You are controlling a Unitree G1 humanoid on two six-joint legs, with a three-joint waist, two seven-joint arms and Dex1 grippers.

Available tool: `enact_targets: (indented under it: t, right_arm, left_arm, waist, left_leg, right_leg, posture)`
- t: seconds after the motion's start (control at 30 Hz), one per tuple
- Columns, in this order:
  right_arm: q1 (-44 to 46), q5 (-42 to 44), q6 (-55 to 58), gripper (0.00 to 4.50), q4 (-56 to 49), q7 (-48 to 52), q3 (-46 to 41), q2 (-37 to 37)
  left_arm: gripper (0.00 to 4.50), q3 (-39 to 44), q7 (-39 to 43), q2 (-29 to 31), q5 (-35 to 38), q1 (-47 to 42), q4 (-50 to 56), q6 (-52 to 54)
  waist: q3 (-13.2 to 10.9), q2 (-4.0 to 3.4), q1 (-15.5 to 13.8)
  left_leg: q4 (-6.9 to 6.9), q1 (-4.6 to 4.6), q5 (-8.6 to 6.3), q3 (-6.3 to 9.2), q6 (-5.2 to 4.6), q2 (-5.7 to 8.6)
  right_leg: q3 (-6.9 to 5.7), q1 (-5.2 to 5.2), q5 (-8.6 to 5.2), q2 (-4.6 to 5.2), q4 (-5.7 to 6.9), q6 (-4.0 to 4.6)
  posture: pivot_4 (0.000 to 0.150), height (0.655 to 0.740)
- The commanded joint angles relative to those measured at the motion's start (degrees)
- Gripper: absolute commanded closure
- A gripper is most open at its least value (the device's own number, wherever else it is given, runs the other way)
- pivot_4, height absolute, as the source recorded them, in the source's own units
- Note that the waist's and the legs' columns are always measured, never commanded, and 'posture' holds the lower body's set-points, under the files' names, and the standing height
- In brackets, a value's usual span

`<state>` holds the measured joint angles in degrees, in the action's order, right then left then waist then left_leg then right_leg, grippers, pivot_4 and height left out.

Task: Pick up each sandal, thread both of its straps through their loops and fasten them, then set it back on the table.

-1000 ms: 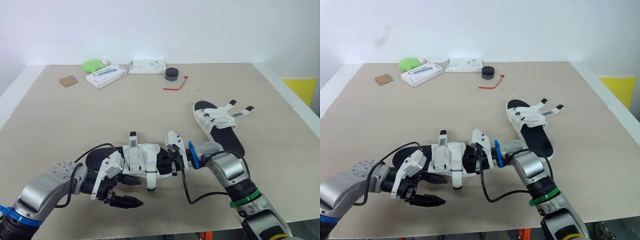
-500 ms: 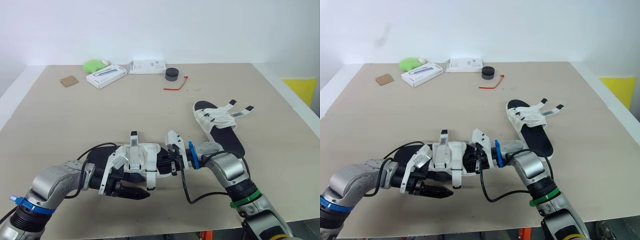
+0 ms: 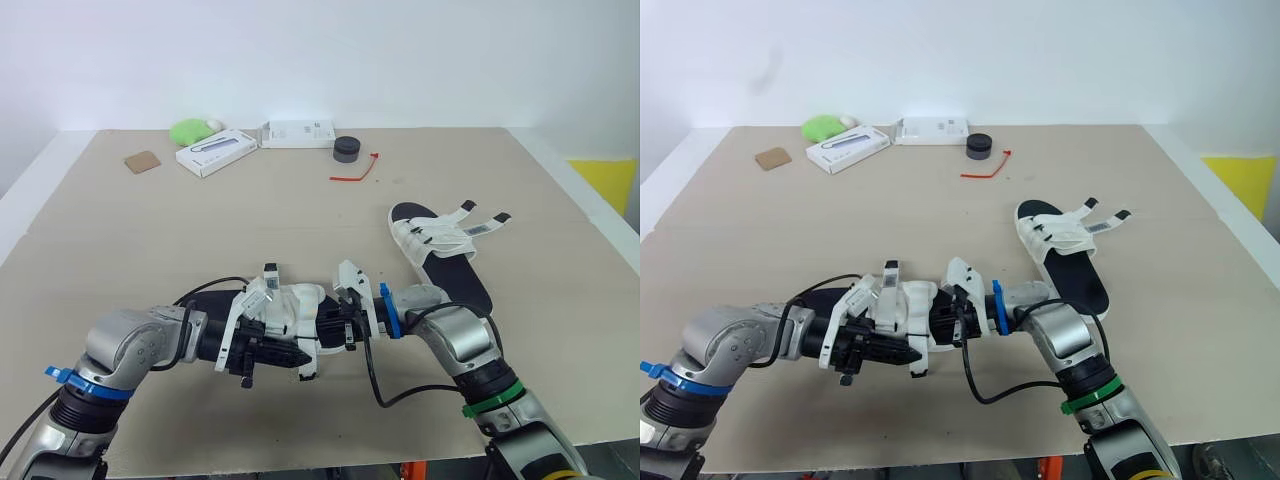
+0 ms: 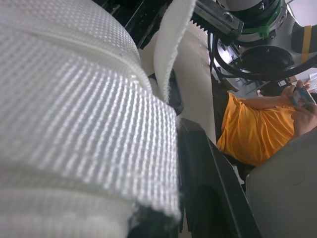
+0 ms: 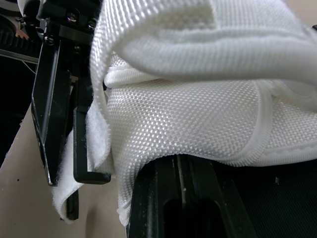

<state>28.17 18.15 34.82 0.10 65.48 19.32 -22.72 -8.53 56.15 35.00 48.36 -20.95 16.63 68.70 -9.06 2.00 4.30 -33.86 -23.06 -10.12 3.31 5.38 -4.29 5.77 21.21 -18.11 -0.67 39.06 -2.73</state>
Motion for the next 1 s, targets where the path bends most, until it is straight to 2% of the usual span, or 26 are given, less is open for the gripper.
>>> enact_targets:
  t: [0.03,0.17,0.37,0.5,0.63,0.8,0.9,1.0]
  right_arm:
    - [-2.5,-1.4,2.2,4.50,3.3,-0.8,3.1,0.0]
    - [-2.6,-1.5,2.2,4.50,3.3,-0.9,3.3,0.2]
    - [-2.3,-1.6,1.9,4.50,3.6,-0.6,3.4,0.1]
    - [-1.5,-1.8,1.5,4.50,4.6,-0.2,3.5,0.4]
    - [-1.4,-2.0,1.2,4.50,4.9,-0.1,3.6,0.5]
    - [-1.4,-2.0,1.0,4.50,5.0,-0.1,3.7,0.7]
    - [-1.4,-2.1,1.0,4.50,5.1,-0.3,3.6,0.9]
    - [-1.5,-2.0,1.0,4.50,5.0,-0.5,3.5,0.9]
  left_arm:
    - [4.44,0.7,-0.1,-0.5,1.8,-1.1,0.9,0.3]
    - [4.44,2.3,-1.0,-0.3,3.2,-1.1,0.8,2.4]
    - [4.44,7.2,-0.1,2.2,13.0,-2.0,1.8,12.6]
    - [4.44,6.4,7.4,11.6,17.7,-0.5,4.6,16.1]
    - [4.44,7.6,10.3,14.9,23.6,-1.5,3.6,19.7]
    - [4.44,11.5,0.3,7.3,31.9,-8.5,-8.5,23.8]
    - [4.44,14.0,-12.8,-0.8,37.5,-15.0,-21.1,23.3]
    - [4.44,15.7,-23.4,-4.5,41.0,-16.8,-27.9,21.5]
  waist:
    - [0.0,0.00,0.0]
    - [0.0,0.00,0.0]
    - [0.0,0.01,0.2]
    - [-0.1,0.02,0.4]
    - [-0.1,0.07,0.5]
    - [-0.1,0.11,0.6]
    - [-0.1,0.15,0.3]
    - [-0.1,0.17,0.4]
  left_leg:
    - [0.00,0.00,0.00,0.00,0.00,0.00]
    - [0.00,0.00,0.00,0.00,0.00,0.00]
    - [0.02,-0.05,-0.01,0.00,0.00,-0.01]
    - [0.06,-0.05,-0.02,0.01,0.01,-0.02]
    - [0.07,-0.03,-0.04,0.01,0.04,-0.03]
    - [0.11,-0.05,-0.05,0.03,0.05,-0.03]
    - [0.05,-0.05,-0.06,0.07,0.03,-0.03]
    - [-0.03,-0.04,-0.05,0.07,0.03,-0.03]
  right_leg:
    - [0.00,0.00,0.00,0.00,0.00,0.00]
    - [0.00,0.01,0.00,0.00,0.00,0.00]
    - [0.00,0.07,-0.01,-0.02,0.00,0.01]
    - [0.00,0.10,-0.02,-0.04,0.00,0.04]
    - [0.01,0.13,-0.04,-0.04,0.00,0.07]
    - [-0.03,0.16,-0.08,-0.05,0.00,0.10]
    - [-0.07,0.11,-0.07,-0.06,0.01,0.09]
    - [-0.01,0.08,0.04,-0.07,0.03,0.04]
  posture:
    - [0.150,0.7400]
    - [0.150,0.7400]
    - [0.150,0.7400]
    - [0.150,0.7400]
    - [0.150,0.7400]
    - [0.150,0.7400]
    - [0.150,0.7400]
    - [0.150,0.7400]
